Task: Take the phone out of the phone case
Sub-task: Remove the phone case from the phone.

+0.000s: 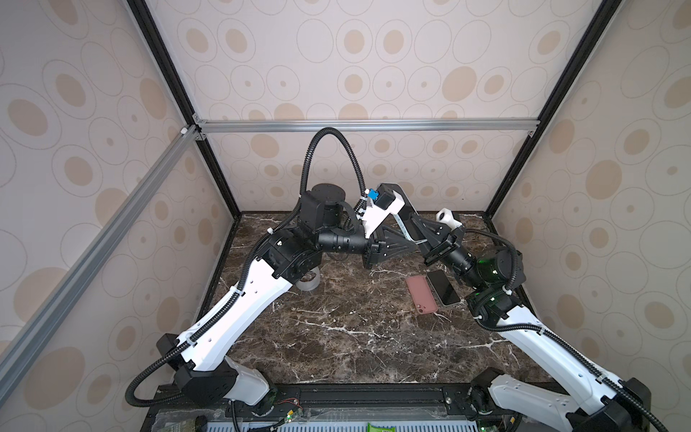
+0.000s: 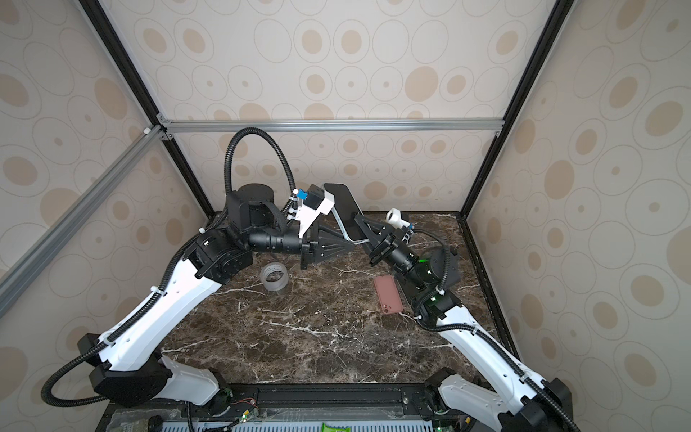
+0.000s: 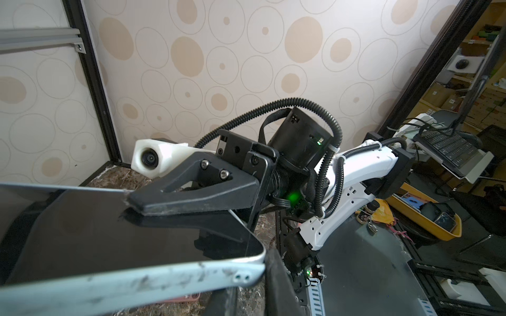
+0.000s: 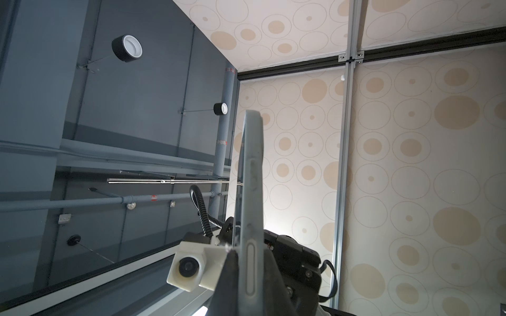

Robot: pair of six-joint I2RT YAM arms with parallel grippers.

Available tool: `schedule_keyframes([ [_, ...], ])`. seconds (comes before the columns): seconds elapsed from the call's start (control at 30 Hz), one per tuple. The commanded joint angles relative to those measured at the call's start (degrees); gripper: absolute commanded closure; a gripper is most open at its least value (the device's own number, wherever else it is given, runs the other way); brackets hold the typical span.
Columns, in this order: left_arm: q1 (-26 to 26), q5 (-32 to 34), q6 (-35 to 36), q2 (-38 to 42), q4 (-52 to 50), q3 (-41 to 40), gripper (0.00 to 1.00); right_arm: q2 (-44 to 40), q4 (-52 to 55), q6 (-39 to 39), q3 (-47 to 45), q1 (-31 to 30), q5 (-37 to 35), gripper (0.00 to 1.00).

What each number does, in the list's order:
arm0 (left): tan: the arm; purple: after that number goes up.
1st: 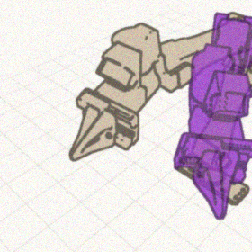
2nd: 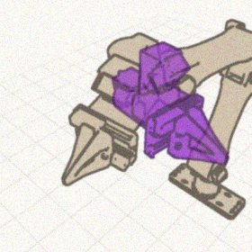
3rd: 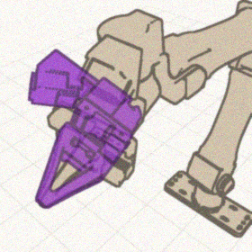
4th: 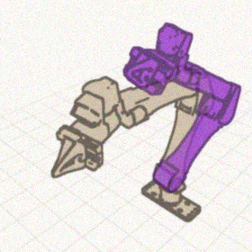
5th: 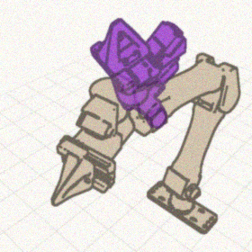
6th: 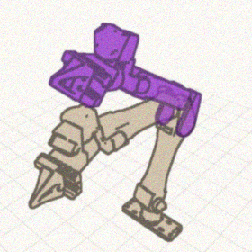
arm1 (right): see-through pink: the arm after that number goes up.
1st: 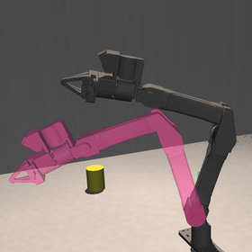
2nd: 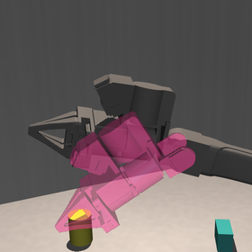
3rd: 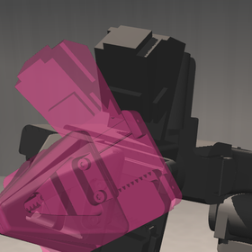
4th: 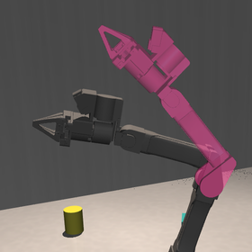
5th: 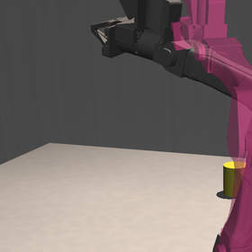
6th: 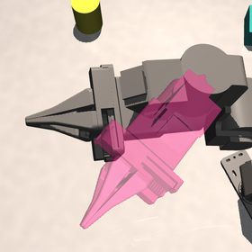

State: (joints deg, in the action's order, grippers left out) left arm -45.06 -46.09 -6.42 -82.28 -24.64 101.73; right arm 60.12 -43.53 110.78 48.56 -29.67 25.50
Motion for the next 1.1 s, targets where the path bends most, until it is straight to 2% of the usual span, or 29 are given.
schedule_keyframes([
  [0.0,-1.3,0.5,3.6,4.8,37.0,3.9,1.00,4.4,18.3,0.4,-5.3,-3.2,8.0,1.00],
  [0.2,-1.3,2.9,1.9,4.4,38.4,2.5,1.00,4.3,15.2,0.9,-4.9,-3.6,6.6,1.00],
  [0.57,-1.3,9.5,-7.8,8.1,52.6,-11.1,1.00,5.3,1.9,2.5,-6.0,-3.7,2.4,1.00],
  [0.93,-1.2,11.4,-17.1,8.9,65.4,-20.2,1.00,6.1,-5.7,2.4,-4.1,-4.0,0.3,1.00],
  [1.07,-0.9,9.7,-20.8,7.9,70.5,-21.3,1.00,7.2,-8.6,2.7,-3.0,-4.5,0.0,1.00],
])
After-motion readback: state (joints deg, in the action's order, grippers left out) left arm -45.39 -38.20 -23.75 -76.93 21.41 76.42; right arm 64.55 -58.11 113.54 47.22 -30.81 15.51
